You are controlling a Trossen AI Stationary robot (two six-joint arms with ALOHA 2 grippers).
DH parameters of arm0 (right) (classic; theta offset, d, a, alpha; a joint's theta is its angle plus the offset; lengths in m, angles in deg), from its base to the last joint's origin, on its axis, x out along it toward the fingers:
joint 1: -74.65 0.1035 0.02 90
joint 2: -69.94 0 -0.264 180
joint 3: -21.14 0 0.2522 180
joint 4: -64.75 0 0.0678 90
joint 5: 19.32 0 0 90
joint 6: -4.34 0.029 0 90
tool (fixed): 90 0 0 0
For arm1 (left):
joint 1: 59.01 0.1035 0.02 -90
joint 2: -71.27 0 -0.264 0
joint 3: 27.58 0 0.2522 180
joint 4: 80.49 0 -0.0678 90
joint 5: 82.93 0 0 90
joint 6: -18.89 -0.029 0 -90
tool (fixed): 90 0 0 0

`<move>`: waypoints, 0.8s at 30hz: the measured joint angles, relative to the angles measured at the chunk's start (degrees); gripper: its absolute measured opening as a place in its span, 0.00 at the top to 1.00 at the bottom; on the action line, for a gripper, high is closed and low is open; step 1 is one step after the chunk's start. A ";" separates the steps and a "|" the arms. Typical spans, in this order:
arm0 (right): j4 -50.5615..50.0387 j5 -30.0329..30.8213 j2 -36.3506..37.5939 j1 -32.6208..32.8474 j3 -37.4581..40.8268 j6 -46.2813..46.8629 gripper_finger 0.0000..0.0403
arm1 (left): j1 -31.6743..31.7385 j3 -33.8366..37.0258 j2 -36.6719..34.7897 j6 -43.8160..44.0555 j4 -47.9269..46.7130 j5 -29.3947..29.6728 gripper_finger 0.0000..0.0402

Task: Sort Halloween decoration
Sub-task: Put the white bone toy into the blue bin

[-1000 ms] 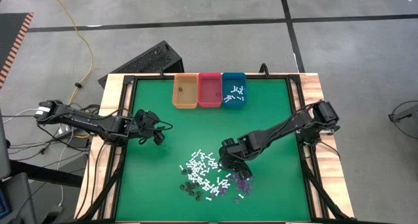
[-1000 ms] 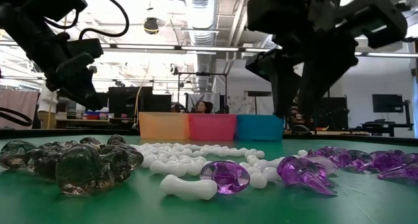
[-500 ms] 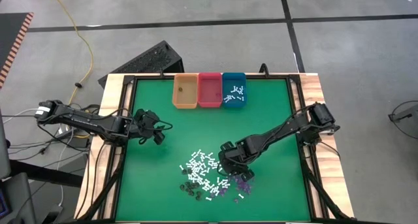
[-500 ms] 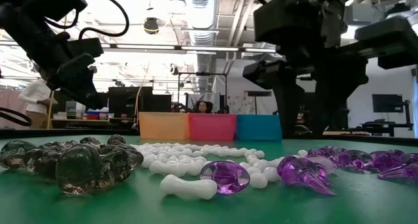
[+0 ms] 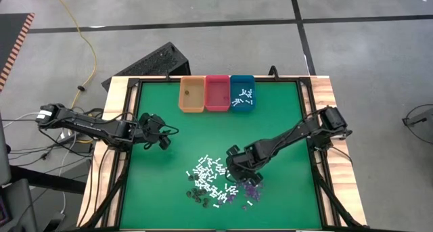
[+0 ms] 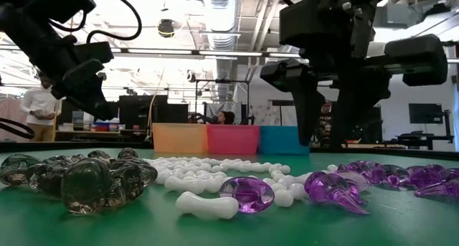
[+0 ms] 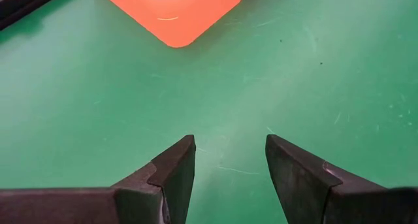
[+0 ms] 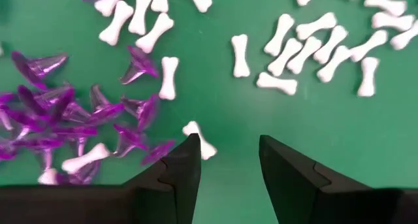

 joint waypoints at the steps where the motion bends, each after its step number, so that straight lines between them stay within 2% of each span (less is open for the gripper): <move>1: 0.37 0.14 0.00 -0.03 0.00 -0.28 0.55 | 0.00 0.00 0.00 0.00 -0.02 0.00 0.55; 24: -0.30 -0.29 -3.74 1.35 -0.07 -2.00 0.56 | -0.01 0.00 0.02 0.09 0.02 -0.01 0.55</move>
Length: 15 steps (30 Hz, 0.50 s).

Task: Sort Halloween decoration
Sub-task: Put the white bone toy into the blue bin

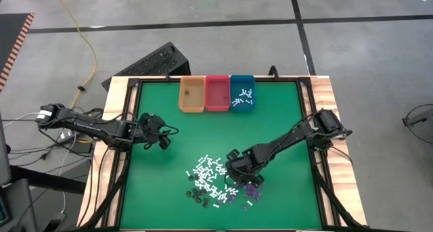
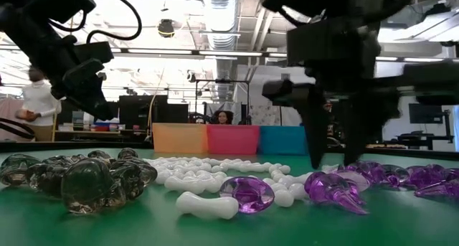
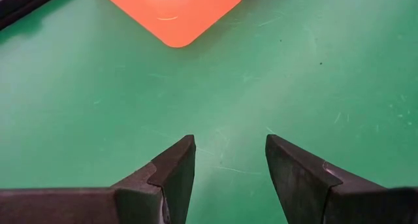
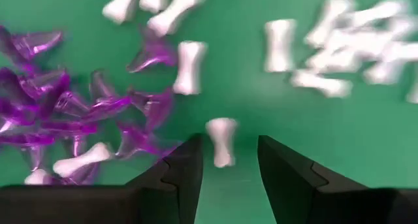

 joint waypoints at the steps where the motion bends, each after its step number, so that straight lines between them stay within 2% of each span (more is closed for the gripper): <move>1: 0.00 0.11 -0.34 0.35 -0.05 -0.44 0.56 | 0.01 0.00 -0.02 0.02 -0.05 -0.01 0.55; 9: -2.68 0.98 -2.09 1.08 -2.58 -1.75 0.57 | 0.06 0.00 0.00 -0.33 -0.15 0.03 0.55; 15: -5.03 1.09 -2.30 0.68 -4.07 -1.70 0.67 | 0.06 0.00 0.00 -0.33 -0.15 0.06 0.55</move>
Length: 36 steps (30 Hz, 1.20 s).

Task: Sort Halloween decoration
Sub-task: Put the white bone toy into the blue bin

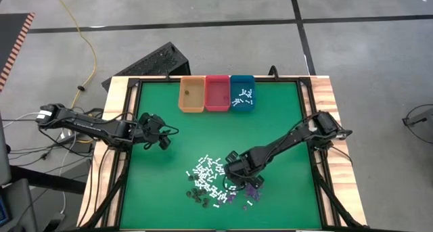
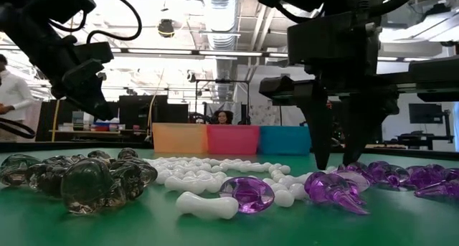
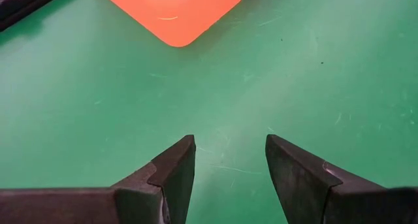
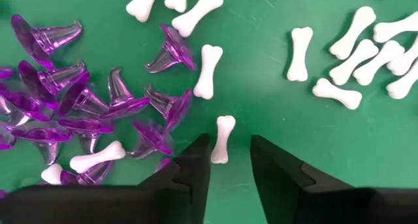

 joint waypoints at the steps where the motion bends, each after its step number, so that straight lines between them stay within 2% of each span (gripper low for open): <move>1: -0.08 0.02 0.00 0.00 -0.10 0.00 0.69 | 0.00 0.00 0.00 0.00 0.00 0.01 0.55; 9: -0.16 -0.93 0.00 -0.02 -0.23 2.88 0.87 | 0.00 0.00 0.00 -0.46 -0.11 0.07 0.55; 15: -0.15 -1.14 0.00 -0.02 -0.26 3.61 0.96 | 0.00 0.00 0.00 -1.09 -0.13 0.09 0.55; 25: -0.23 -1.16 0.55 -1.13 -0.54 8.91 0.91 | 0.00 0.00 0.00 -1.11 -0.36 -0.02 0.55; 30: -2.44 -1.18 1.11 -2.57 -3.04 9.11 0.95 | 0.00 0.00 -0.01 -1.25 -0.42 -0.04 0.55; 36: -5.63 -1.20 1.11 -5.28 -6.35 9.09 0.92 | 0.00 0.00 -0.02 -1.31 -0.47 -0.07 0.55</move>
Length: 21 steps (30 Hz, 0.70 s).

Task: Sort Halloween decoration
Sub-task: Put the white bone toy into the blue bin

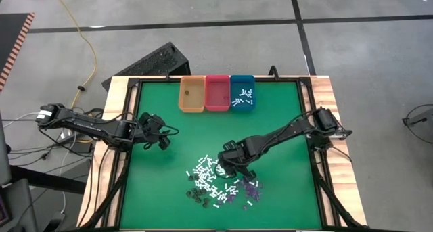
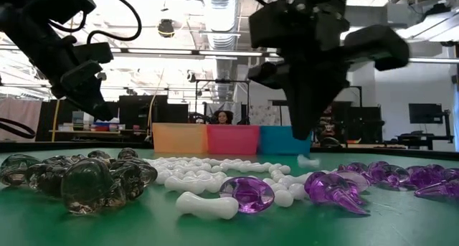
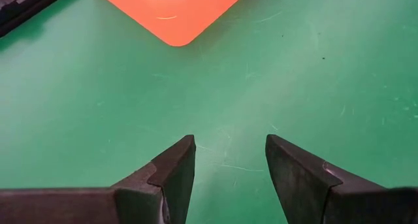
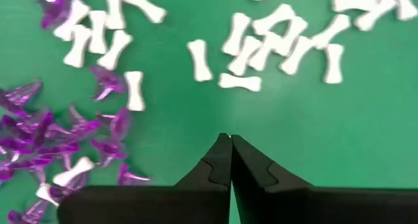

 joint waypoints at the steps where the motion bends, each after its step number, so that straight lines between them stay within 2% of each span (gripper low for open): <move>1: -0.52 0.00 0.00 -0.41 -0.46 0.00 0.91 | 0.00 0.00 0.00 0.00 -0.01 0.00 0.55; 9: -2.79 -0.02 0.00 -3.13 -3.30 0.23 0.95 | 0.00 0.00 0.00 -1.18 0.02 -0.04 0.55; 14: -5.99 -2.73 0.00 -6.88 -3.61 5.16 0.86 | 0.00 0.00 0.00 -1.22 0.04 -0.44 0.55; 21: -3.18 -3.02 0.00 -10.12 -3.72 7.79 0.72 | 0.00 0.00 0.00 -1.20 0.09 -0.20 0.55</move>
